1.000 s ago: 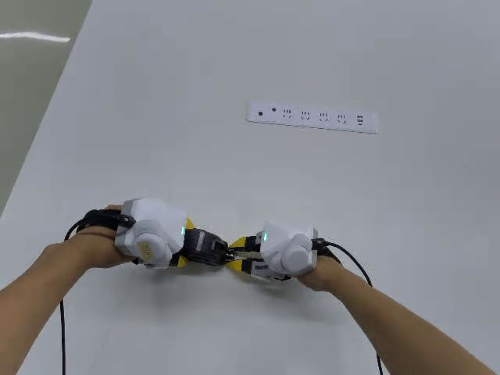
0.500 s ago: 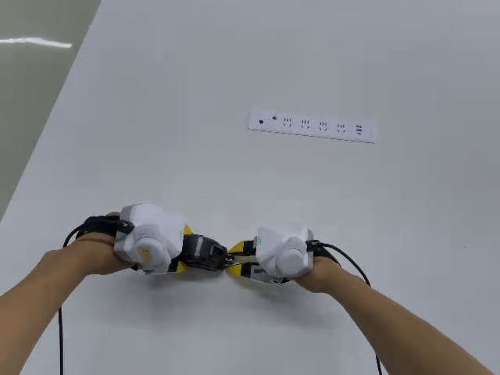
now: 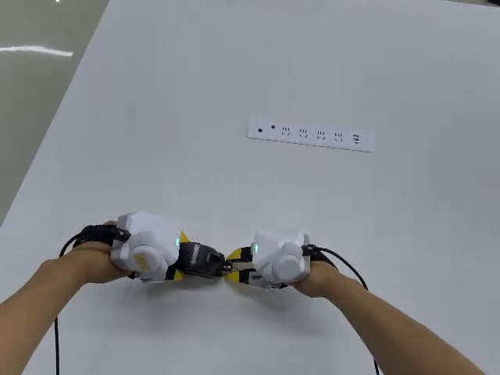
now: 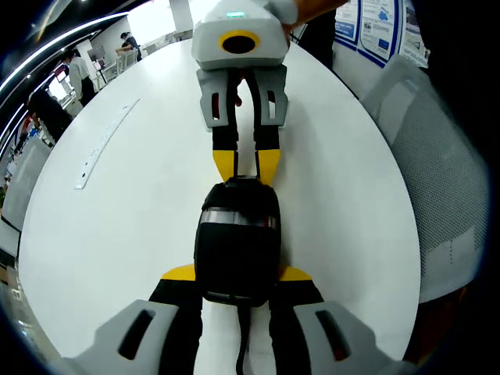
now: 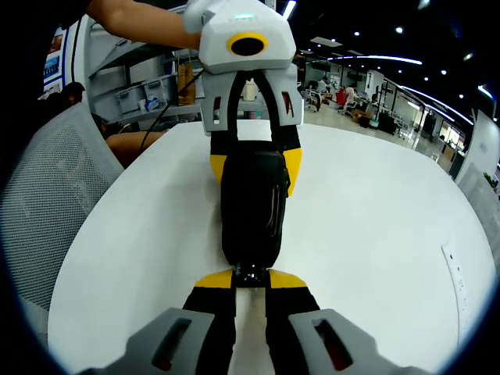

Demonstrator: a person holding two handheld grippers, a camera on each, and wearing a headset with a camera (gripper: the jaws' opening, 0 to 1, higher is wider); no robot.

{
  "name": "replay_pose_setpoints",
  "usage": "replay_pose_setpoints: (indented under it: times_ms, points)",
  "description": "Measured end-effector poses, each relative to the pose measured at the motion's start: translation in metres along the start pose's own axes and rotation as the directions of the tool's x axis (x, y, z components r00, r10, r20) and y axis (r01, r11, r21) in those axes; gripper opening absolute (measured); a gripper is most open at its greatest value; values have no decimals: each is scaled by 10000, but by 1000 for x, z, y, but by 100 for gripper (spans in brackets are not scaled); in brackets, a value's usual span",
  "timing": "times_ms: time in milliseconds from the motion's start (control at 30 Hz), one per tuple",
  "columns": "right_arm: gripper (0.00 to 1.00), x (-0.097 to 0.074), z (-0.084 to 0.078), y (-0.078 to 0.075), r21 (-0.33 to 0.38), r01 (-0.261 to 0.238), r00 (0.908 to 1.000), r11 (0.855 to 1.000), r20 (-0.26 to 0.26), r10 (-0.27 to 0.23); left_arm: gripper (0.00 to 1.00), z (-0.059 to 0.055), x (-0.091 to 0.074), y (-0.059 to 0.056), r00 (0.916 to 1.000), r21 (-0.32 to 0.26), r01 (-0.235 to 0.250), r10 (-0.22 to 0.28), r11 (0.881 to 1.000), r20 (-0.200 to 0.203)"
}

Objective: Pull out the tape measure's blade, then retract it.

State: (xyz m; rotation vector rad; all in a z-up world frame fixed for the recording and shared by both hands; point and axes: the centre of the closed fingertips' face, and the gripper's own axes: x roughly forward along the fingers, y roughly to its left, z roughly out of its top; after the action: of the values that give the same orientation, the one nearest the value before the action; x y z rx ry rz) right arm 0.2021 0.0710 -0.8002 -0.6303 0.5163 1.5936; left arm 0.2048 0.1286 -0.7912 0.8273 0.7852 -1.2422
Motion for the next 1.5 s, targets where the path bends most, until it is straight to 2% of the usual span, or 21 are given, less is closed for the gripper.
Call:
replay_pose_setpoints:
  times_ms: [1500]
  points:
    - [12,-14,-9,2,-140,-60,9998,9999,-170,58,27,1,0,-1,10000,-133,32,-33,9999,-45]
